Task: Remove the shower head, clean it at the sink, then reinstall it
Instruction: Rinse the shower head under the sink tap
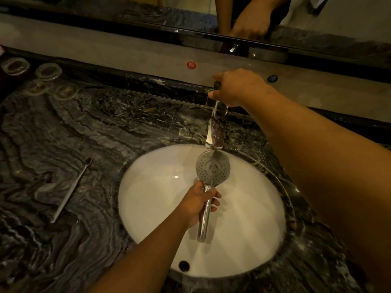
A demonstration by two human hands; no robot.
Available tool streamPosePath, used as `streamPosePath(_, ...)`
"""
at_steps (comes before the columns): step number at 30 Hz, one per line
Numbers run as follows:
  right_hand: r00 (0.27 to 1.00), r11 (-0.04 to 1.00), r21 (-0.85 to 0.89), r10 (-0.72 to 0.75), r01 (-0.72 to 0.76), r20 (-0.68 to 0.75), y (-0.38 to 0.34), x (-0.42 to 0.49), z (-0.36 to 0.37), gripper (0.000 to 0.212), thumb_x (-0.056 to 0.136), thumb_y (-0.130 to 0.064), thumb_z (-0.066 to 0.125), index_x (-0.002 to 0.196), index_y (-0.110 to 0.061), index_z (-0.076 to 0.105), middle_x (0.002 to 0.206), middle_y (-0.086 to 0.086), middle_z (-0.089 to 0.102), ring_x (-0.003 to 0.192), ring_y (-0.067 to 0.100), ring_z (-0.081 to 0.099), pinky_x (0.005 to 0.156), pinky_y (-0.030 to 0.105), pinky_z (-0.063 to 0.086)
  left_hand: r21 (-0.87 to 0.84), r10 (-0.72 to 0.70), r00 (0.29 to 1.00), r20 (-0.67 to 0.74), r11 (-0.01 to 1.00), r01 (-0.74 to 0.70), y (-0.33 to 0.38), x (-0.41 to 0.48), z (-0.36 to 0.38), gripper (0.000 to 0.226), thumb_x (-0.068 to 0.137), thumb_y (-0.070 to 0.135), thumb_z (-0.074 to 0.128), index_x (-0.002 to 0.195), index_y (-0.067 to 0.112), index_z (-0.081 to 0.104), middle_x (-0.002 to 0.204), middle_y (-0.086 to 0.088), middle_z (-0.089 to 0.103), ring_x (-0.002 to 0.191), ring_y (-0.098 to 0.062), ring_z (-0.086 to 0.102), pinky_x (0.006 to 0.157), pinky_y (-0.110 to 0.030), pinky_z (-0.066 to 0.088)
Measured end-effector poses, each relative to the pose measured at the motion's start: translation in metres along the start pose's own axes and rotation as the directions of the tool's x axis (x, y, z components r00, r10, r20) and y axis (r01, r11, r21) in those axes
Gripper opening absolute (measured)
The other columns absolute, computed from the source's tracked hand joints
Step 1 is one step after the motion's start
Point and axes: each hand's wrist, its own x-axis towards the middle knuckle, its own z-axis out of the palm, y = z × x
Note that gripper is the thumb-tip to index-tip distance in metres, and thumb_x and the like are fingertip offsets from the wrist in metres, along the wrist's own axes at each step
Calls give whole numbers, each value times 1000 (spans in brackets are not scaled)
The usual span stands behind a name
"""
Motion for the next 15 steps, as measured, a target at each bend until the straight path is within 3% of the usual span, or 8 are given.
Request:
streamPosePath(4, 1000, 1000, 6, -13, 13, 0, 0, -3, -1, 56, 98, -56, 50, 143, -22, 50, 135, 13, 59, 120, 36, 56, 94, 46, 50, -66, -27, 999, -32, 997, 25, 5, -5, -3, 24, 97, 10, 58, 121, 7, 53, 80, -12, 63, 58, -18, 54, 51, -29, 48)
streamPosePath(15, 1000, 1000, -17, -4, 4, 3, 0, 0, -1, 59, 98, -56, 49, 145, -22, 47, 140, 14, 57, 123, 37, 55, 93, 45, 47, -12, 27, 1000, -3, 1000, -27, 27, 2, 3, 13, 96, 24, 62, 95, 14, 53, 75, -7, 58, 55, -15, 51, 50, -27, 46)
